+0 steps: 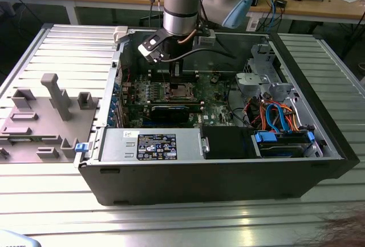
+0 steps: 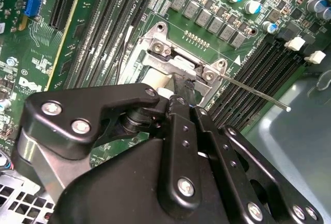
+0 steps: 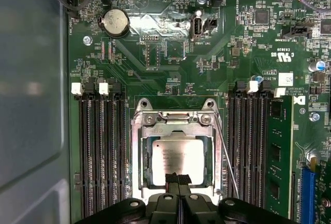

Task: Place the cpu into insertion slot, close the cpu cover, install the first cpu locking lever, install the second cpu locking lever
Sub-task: 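Close the cpu cover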

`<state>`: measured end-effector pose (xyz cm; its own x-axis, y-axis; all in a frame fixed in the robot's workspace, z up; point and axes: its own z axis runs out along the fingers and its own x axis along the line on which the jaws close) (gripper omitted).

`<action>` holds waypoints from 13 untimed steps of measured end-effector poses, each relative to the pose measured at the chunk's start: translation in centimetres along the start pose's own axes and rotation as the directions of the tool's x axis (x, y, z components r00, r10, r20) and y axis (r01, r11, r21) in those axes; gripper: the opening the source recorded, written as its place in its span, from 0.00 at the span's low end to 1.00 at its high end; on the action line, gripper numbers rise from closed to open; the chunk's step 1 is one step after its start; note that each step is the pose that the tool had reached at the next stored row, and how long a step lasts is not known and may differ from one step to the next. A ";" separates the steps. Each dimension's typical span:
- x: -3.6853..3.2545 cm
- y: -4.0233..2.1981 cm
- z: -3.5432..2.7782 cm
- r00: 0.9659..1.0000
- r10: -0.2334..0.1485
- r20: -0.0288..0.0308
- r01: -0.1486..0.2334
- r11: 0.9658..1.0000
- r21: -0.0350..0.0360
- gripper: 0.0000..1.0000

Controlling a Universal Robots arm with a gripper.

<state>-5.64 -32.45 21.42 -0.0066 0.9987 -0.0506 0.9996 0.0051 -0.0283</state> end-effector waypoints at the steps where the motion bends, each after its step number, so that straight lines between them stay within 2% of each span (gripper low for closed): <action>1: 0.00 0.00 0.02 1.000 0.000 0.000 0.000 1.000 0.000 0.11; 13: 0.02 -0.05 0.39 1.000 0.000 0.000 0.000 1.000 0.000 0.11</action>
<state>-5.70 -32.45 21.03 -0.0066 0.9987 -0.0506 0.9996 0.0052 -0.0283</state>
